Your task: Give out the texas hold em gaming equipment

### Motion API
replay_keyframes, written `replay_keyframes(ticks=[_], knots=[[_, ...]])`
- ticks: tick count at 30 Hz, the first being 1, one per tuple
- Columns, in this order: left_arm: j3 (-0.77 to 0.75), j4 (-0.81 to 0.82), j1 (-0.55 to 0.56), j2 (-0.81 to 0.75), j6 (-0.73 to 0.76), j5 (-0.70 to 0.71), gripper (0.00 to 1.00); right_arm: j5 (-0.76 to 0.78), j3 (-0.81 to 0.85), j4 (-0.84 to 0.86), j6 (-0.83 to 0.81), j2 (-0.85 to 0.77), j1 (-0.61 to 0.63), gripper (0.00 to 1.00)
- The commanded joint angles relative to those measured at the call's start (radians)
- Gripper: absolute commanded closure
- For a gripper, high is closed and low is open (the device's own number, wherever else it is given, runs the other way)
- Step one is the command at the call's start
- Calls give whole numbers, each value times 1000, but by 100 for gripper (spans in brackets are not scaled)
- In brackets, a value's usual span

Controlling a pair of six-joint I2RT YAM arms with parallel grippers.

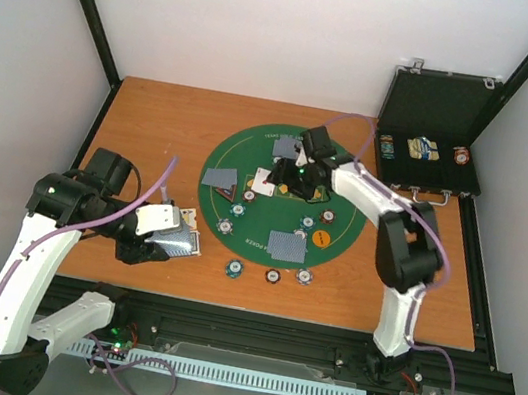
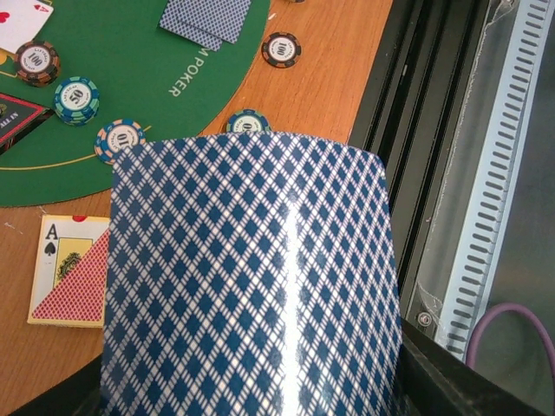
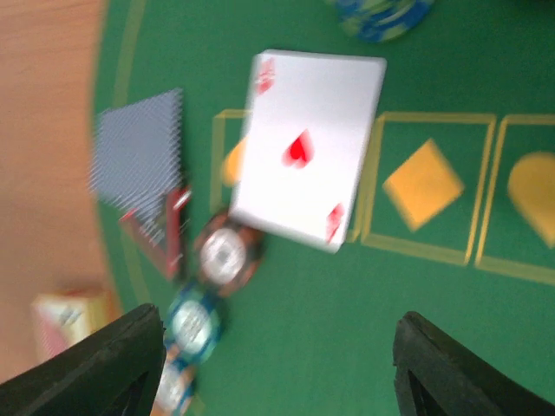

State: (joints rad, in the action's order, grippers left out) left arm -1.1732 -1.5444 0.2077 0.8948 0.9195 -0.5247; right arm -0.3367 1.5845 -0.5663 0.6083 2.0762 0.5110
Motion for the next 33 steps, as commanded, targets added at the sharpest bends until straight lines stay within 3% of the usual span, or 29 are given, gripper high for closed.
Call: replay_keyframes(ticks=[1, 7, 12, 18, 22, 33], knots=[[1, 16, 0, -1, 9, -22, 87, -115, -178, 132, 30, -278, 45, 26], [-2, 22, 0, 4, 0, -36, 87, -284, -449, 347, 179, -550, 193, 15], [-5, 19, -1, 10, -4, -40, 87, -325, -576, 553, 331, -654, 320, 12], [-6, 15, -1, 4, -4, -43, 87, -355, -551, 638, 365, -635, 433, 11], [-8, 12, 0, 4, -5, -49, 87, -390, -551, 722, 403, -604, 464, 12], [-26, 20, -1, 9, -10, -73, 87, -428, -469, 758, 405, -502, 529, 12]])
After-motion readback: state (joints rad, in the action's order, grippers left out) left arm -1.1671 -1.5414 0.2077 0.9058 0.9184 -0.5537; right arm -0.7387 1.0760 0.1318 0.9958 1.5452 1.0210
